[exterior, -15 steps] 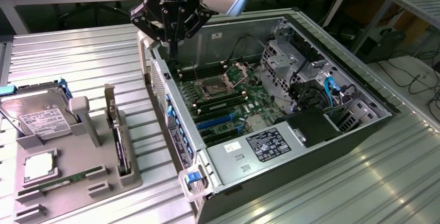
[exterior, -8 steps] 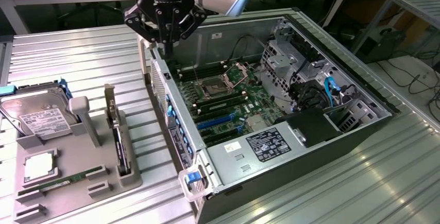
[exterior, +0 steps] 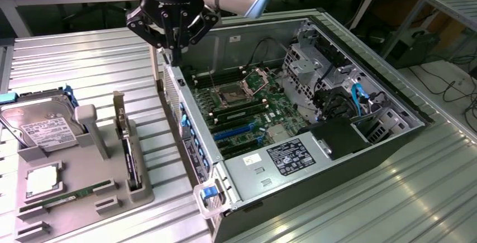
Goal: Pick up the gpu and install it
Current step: 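Reach for the gpu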
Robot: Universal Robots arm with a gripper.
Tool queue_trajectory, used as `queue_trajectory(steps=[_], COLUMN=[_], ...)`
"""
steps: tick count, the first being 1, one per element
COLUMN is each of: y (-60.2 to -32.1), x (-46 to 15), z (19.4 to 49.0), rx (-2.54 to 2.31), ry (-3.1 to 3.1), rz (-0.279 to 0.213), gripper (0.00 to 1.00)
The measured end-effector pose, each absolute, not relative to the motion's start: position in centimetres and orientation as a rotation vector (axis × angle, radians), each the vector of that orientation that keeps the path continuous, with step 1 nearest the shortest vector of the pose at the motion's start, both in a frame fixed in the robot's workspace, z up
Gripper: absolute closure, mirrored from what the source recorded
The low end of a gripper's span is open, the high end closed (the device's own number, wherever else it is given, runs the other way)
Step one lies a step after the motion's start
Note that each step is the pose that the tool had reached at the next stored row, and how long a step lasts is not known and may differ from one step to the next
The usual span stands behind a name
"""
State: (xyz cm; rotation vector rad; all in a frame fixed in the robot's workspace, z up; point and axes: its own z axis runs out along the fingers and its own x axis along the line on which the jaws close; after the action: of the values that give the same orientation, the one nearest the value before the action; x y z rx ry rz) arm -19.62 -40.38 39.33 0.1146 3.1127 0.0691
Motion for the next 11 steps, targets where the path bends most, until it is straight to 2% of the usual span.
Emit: queue_trajectory(steps=[11], y=[-40.84], x=[-20.73], z=[39.33], rx=[0.110], ry=[3.113], rz=[0.070], gripper=[0.89])
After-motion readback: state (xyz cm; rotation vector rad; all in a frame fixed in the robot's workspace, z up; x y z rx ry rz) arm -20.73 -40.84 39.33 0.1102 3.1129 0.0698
